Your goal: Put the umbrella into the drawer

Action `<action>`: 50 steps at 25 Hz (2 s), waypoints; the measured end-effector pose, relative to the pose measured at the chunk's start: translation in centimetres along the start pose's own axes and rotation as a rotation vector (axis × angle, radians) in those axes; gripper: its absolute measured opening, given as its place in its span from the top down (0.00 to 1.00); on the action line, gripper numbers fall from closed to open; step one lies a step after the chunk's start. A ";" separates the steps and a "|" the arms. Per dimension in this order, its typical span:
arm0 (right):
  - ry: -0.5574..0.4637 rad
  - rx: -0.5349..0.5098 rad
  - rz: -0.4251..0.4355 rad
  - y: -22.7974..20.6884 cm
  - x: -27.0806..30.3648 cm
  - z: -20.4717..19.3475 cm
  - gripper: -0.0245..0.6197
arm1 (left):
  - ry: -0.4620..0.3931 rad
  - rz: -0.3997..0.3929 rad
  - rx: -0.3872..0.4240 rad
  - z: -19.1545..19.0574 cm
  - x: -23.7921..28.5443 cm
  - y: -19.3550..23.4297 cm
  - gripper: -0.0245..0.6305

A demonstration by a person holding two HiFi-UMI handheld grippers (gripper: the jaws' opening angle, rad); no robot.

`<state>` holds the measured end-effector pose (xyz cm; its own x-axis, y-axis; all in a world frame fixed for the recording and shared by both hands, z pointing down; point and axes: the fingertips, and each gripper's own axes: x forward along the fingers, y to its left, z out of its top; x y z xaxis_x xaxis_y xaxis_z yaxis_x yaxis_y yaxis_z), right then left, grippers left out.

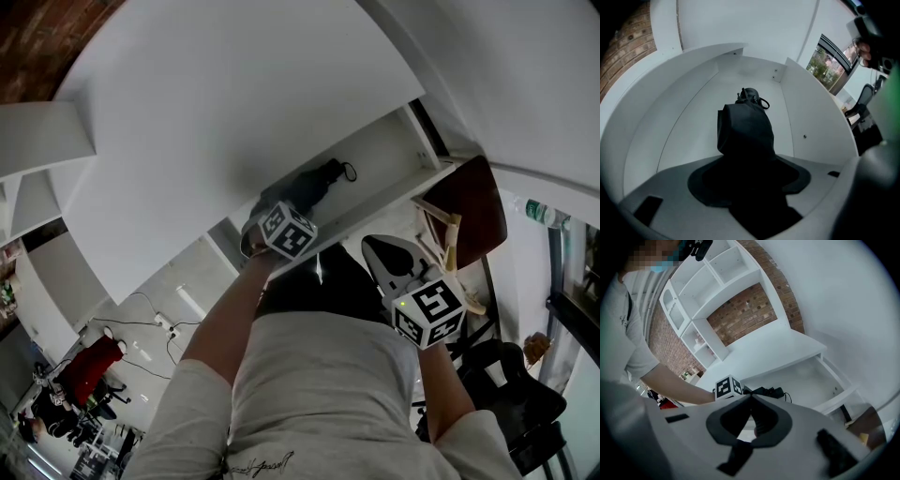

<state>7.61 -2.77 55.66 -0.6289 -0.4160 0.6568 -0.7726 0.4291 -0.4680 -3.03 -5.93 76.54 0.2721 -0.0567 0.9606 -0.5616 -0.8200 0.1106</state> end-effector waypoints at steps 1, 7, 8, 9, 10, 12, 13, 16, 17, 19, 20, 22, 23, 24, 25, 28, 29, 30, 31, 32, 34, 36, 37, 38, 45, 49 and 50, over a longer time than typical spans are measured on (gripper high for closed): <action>0.001 0.002 -0.001 -0.1 0.0 0.0 0.92 | 0.003 0.000 0.000 0.0 0.2 0.0 0.54; 0.001 0.004 0.005 0.0 0.2 0.0 0.92 | 0.004 -0.012 -0.001 0.5 0.3 0.0 0.54; 0.001 0.005 0.006 0.0 0.3 -0.1 0.92 | 0.006 -0.011 0.000 0.4 0.4 0.1 0.54; 0.001 0.006 0.007 0.0 0.3 -0.1 0.92 | 0.010 -0.010 0.001 0.3 0.5 0.1 0.54; 0.002 0.005 0.008 0.0 0.4 -0.1 0.92 | 0.014 -0.010 0.001 0.2 0.6 0.2 0.53; 0.004 0.004 0.011 0.1 0.5 -0.1 0.92 | 0.012 -0.019 -0.002 0.4 0.5 0.1 0.53; 0.005 0.004 0.013 0.2 0.6 -0.1 0.92 | 0.012 -0.024 -0.003 0.5 0.5 0.1 0.53; 0.006 0.005 0.017 0.4 0.8 0.0 0.92 | 0.016 -0.032 -0.005 0.4 0.4 0.0 0.53; 0.006 0.004 0.019 0.4 0.8 0.1 0.92 | 0.018 -0.032 -0.005 0.4 0.5 0.0 0.53; 0.003 0.006 0.020 0.4 0.8 0.2 0.92 | 0.018 -0.028 -0.003 0.4 0.5 0.0 0.53; 0.003 0.007 0.020 0.4 0.8 0.2 0.92 | 0.018 -0.026 -0.001 0.4 0.5 0.0 0.53; 0.003 0.012 0.020 0.3 0.8 0.1 0.92 | 0.018 -0.026 0.000 0.4 0.5 0.0 0.53; 0.003 0.014 0.021 0.3 0.8 0.1 0.92 | 0.018 -0.027 -0.001 0.4 0.6 0.0 0.53; 0.004 0.015 0.021 0.3 0.8 0.0 0.92 | 0.018 -0.028 -0.002 0.4 0.6 0.0 0.53; 0.005 0.015 0.021 0.4 0.8 0.0 0.92 | 0.019 -0.029 -0.003 0.4 0.6 0.0 0.53; 0.006 0.017 0.024 0.5 0.8 -0.1 0.92 | 0.032 -0.027 -0.003 0.3 0.6 -0.1 0.53; 0.006 0.018 0.025 0.5 0.7 -0.1 0.92 | 0.036 -0.026 -0.002 0.3 0.6 -0.1 0.53; 0.006 0.018 0.026 0.6 0.7 -0.1 0.92 | 0.038 -0.023 -0.001 0.3 0.6 -0.2 0.53; 0.006 0.018 0.027 0.6 0.7 -0.1 0.92 | 0.038 -0.021 0.001 0.3 0.6 -0.2 0.53; 0.007 0.018 0.027 0.6 0.7 -0.1 0.92 | 0.038 -0.019 0.002 0.3 0.6 -0.2 0.53; 0.009 0.016 0.029 0.6 0.7 -0.2 0.92 | 0.039 -0.017 0.006 0.3 0.7 -0.2 0.52; 0.012 0.016 0.029 0.7 0.7 -0.4 0.92 | 0.040 -0.018 0.015 0.3 0.7 -0.2 0.52; 0.013 0.017 0.029 0.7 0.7 -0.4 0.92 | 0.041 -0.020 0.019 0.3 0.7 -0.3 0.51; 0.013 0.017 0.029 0.7 0.7 -0.4 0.92 | 0.040 -0.024 0.022 0.3 0.7 -0.3 0.51; 0.011 0.014 0.036 1.3 0.8 -0.3 0.92 | 0.037 -0.034 0.032 0.2 0.3 -0.6 0.45; 0.012 0.011 0.039 1.5 0.9 -0.3 0.92 | 0.030 -0.036 0.034 0.3 0.1 -0.5 0.44; 0.012 0.010 0.039 1.5 0.9 -0.3 0.92 | 0.028 -0.034 0.033 0.3 0.0 -0.5 0.44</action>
<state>5.84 -2.27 55.71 -0.6572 -0.3897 0.6451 -0.7487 0.4362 -0.4993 -2.46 -5.71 76.42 0.2684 -0.0131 0.9632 -0.5259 -0.8398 0.1351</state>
